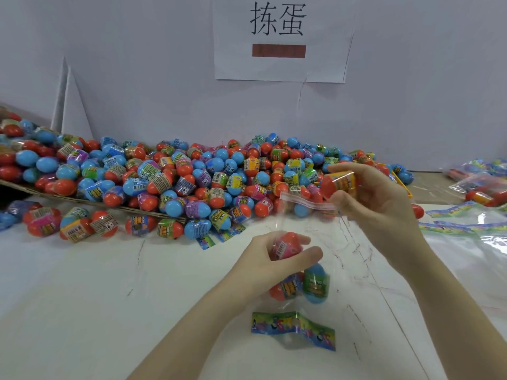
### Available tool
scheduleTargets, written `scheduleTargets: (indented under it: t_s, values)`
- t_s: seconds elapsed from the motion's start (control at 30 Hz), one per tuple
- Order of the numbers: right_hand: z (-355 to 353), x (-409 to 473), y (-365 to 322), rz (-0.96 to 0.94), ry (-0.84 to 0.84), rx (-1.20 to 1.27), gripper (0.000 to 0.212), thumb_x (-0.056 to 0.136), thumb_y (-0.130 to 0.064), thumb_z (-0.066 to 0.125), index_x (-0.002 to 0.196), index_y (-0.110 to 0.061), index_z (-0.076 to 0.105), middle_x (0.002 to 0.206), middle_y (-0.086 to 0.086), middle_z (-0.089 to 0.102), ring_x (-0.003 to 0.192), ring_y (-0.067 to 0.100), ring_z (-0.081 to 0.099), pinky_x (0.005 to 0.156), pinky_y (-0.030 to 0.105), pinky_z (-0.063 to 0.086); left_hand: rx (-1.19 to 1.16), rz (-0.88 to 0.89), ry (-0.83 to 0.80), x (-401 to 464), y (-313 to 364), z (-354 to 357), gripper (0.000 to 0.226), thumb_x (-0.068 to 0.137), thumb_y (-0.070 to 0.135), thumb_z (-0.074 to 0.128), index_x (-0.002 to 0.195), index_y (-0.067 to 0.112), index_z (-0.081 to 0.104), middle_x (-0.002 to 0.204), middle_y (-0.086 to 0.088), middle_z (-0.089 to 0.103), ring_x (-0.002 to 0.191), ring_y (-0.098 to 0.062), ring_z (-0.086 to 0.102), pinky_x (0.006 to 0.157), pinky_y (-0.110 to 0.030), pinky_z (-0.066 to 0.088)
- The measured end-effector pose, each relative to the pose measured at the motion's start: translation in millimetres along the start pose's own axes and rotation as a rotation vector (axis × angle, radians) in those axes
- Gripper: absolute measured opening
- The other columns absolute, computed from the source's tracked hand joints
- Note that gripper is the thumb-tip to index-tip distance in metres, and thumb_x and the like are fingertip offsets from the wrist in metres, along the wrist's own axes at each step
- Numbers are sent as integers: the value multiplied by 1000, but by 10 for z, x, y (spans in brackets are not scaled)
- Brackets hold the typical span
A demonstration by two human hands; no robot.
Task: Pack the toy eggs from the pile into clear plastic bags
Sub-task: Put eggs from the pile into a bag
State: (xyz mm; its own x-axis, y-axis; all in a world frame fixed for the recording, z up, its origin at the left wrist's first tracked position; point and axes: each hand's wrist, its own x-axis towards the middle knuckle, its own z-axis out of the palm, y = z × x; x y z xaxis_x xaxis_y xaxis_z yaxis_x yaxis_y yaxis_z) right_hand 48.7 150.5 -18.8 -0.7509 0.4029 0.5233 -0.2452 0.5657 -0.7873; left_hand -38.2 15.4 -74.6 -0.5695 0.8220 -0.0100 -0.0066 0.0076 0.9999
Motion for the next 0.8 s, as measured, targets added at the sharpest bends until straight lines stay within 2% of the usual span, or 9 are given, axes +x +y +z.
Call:
scheduleTargets:
  t_s: [0.07,0.13,0.27,0.37,0.47,0.5,0.57,0.7,0.8]
  values:
    - [44,-21,-2,-22,-104,-213,36,70,-50,52,105,-48,44,94,-21,55,87,5,57,73,14,48,8,33,0,-3,-10,21,35,56,48,73,87,32,67,84,9,73,80,-3,69,63,-12,51]
    - [53,-40,2,-53,-170,-336,37,78,-38,56,107,-53,38,100,-25,50,99,7,49,88,17,41,36,62,18,3,-22,27,22,66,37,77,86,31,68,82,11,72,79,-2,68,63,-13,51]
    - [19,-64,-21,-30,-171,-384,56,70,-18,77,101,-51,44,98,-28,55,106,11,50,97,38,36,49,81,15,-3,-35,26,16,72,26,78,84,31,69,81,13,72,80,-2,68,64,-13,51]
    - [-20,-57,-37,-5,-135,-334,46,56,-35,81,90,-46,52,92,-25,60,100,4,53,88,28,39,57,93,-3,-4,-36,26,21,70,21,79,85,32,68,89,9,73,86,-3,68,72,-17,54]
    - [-30,-41,-50,1,-62,-317,40,44,-57,66,82,-49,58,85,-27,59,93,-6,50,76,5,36,59,83,-41,-8,-27,20,27,69,17,80,88,31,68,93,6,73,90,-5,68,76,-20,55]
    - [-30,-39,-53,-2,-37,-313,40,43,-59,63,82,-51,58,84,-29,58,92,-9,47,74,2,34,63,77,-57,-11,-23,20,28,69,17,81,89,31,68,93,5,73,90,-5,68,76,-20,55]
    - [-22,-48,-67,-6,-33,-312,41,43,-62,59,84,-56,55,84,-30,56,90,-9,43,78,10,35,59,74,-90,-22,-15,26,30,67,19,82,90,32,68,95,4,73,92,-5,68,77,-21,55]
    - [10,-77,-111,-22,-140,-388,30,52,-66,51,81,-64,51,80,-32,59,92,5,40,89,48,36,76,118,-72,-27,-9,47,39,51,42,80,87,41,67,98,1,72,96,-9,67,83,-30,55]
    - [-7,-86,-134,-27,-182,-406,14,61,-61,50,74,-61,54,82,-28,62,94,6,42,88,52,35,51,123,-90,-25,-7,49,39,50,44,77,87,37,67,94,5,73,95,-7,68,83,-28,55]
